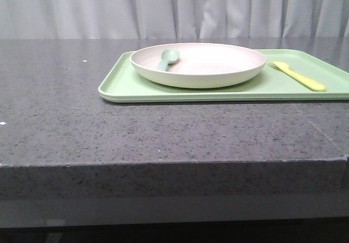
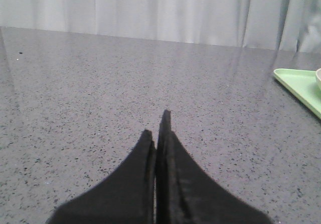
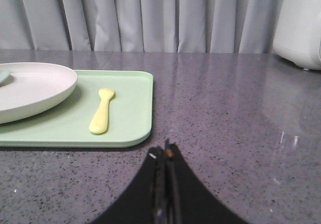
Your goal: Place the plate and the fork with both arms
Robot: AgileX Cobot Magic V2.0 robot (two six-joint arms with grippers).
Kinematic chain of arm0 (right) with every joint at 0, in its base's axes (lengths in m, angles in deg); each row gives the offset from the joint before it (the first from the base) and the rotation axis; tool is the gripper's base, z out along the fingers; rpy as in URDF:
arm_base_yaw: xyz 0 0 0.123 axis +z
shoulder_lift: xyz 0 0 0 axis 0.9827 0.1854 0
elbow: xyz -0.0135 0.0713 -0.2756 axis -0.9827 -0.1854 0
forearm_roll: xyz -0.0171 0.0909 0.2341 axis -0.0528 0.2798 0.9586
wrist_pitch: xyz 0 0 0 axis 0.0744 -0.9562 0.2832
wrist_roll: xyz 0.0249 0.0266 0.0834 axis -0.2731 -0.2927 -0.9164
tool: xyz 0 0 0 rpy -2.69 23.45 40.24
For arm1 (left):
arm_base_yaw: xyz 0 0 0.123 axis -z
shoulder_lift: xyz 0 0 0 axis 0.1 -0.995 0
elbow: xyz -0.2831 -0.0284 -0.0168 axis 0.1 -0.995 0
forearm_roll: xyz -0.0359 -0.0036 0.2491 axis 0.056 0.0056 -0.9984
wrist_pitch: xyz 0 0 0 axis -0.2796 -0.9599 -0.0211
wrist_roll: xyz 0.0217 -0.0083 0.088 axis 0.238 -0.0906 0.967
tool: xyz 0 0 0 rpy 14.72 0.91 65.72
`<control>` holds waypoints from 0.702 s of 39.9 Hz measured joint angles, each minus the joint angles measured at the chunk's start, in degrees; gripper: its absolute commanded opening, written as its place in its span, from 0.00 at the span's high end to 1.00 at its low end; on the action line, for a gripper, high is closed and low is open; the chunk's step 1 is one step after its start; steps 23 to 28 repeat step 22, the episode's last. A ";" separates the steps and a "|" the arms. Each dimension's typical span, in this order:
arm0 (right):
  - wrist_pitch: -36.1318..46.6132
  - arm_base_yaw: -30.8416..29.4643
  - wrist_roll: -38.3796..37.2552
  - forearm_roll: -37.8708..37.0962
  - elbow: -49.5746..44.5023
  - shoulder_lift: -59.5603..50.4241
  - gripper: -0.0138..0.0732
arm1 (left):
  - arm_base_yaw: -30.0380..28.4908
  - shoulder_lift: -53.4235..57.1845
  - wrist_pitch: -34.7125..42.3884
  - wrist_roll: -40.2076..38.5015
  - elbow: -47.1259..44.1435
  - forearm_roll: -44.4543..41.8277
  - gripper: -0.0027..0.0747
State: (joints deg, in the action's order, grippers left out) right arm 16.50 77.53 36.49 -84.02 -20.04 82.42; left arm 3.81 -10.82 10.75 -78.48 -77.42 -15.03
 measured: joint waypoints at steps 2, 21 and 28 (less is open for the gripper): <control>0.00 0.35 0.00 0.00 0.00 0.00 0.92 | 0.00 0.00 0.00 0.00 0.00 0.00 0.99; 0.00 2.80 0.10 0.00 0.00 0.00 0.92 | 0.00 0.00 0.13 0.00 0.00 0.00 0.99; 0.00 2.90 0.10 0.00 0.00 0.00 0.92 | 0.00 0.00 0.13 0.00 0.00 0.00 0.99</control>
